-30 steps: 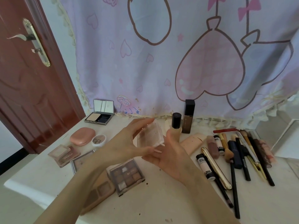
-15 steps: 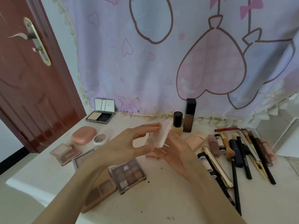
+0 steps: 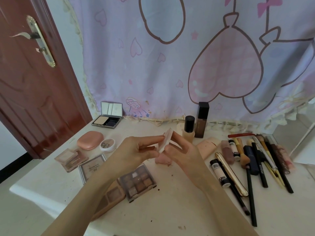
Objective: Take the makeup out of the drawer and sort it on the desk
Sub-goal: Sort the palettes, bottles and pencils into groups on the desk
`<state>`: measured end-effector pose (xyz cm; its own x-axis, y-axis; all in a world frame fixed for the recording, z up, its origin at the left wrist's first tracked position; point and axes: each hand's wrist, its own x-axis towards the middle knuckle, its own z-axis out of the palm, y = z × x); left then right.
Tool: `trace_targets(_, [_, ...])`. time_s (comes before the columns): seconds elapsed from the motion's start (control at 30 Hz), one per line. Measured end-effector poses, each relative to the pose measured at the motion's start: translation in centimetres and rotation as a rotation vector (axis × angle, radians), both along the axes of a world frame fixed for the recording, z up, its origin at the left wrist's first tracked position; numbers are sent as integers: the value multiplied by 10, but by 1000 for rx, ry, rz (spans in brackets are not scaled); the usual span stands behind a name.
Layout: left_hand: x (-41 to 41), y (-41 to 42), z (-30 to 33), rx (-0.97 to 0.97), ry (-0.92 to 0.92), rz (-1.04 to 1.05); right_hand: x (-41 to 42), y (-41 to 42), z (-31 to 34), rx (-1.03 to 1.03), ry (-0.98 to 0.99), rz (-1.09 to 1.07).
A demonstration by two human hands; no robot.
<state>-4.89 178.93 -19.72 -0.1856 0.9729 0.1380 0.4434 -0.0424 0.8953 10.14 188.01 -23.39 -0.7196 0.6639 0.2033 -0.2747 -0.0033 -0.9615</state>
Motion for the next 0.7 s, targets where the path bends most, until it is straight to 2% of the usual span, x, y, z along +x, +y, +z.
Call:
trace_targets(0.17, [0,-4,2,-26,-15,-85,-3,-3,-4,139,-42,-117])
trace_targets(0.23, [4,-5,4,-48,-68,-105,-6,-7,-7,261,-103,-172])
trace_targets(0.33, [7,-1,2,-35,-68,-25,-10,-14,-7,528,-240,-218])
trace_targets(0.4, [7,0,1,-38,-87,-11,-11,-16,-6,608,-270,-231])
trace_targets(0.7, [5,1,6,-49,-130,-41,-12,-19,-4,674,-252,-264])
